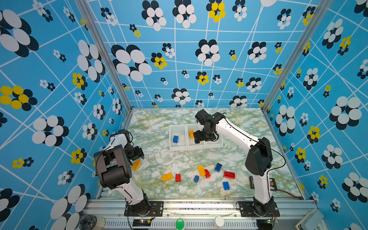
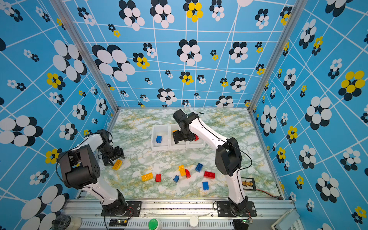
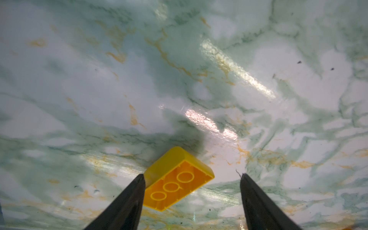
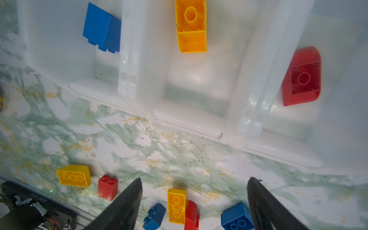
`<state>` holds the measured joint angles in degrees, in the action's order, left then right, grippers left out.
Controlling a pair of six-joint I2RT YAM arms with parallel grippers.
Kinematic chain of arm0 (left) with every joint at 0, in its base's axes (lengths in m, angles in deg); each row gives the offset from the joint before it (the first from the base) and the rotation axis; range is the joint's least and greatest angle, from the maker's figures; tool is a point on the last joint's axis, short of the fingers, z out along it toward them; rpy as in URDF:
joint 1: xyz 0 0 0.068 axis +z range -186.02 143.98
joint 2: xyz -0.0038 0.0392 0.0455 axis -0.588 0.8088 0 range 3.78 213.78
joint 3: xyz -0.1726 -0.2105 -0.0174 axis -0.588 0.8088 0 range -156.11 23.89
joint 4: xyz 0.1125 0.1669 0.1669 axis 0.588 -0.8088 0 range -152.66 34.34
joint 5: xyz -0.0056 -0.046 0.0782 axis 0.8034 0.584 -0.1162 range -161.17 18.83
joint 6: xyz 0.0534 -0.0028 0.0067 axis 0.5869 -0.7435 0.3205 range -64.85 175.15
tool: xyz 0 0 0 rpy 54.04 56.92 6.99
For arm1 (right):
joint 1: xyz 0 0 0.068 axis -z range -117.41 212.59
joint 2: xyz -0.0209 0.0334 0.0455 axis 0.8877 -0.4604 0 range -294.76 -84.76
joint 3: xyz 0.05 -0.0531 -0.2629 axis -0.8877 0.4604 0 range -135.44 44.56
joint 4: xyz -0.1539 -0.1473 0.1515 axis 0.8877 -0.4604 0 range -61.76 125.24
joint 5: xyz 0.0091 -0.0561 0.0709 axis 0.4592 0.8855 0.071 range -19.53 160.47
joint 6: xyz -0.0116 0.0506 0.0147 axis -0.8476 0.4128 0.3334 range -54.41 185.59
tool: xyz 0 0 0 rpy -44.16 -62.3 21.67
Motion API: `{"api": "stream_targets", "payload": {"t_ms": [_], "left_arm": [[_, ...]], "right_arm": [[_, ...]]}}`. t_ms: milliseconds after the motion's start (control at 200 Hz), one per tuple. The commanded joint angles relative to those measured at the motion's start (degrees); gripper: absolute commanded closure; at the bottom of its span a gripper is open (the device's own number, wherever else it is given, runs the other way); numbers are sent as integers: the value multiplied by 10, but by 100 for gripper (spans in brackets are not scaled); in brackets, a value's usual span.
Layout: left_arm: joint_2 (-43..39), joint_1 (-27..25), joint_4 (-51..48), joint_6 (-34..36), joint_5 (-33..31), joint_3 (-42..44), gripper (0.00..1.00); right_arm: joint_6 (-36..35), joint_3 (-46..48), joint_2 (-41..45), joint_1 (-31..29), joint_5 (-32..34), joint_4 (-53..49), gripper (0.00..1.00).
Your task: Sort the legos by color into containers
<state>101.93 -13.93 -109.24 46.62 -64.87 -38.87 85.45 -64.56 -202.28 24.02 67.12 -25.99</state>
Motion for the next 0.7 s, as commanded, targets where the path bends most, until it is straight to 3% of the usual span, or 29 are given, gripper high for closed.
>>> {"api": "stream_targets", "payload": {"t_ms": [0, 300, 695], "left_arm": [[-7, -11, -22, -11, 15, 4, 24], [-5, -38, -27, -22, 6, 12, 25], [16, -42, -46, -23, -14, 0, 40]], "right_arm": [[14, 18, 21, 5, -8, 20, 16], [24, 53, 42, 9, -10, 42, 16], [42, 130, 88, 12, -12, 87, 16]]}}
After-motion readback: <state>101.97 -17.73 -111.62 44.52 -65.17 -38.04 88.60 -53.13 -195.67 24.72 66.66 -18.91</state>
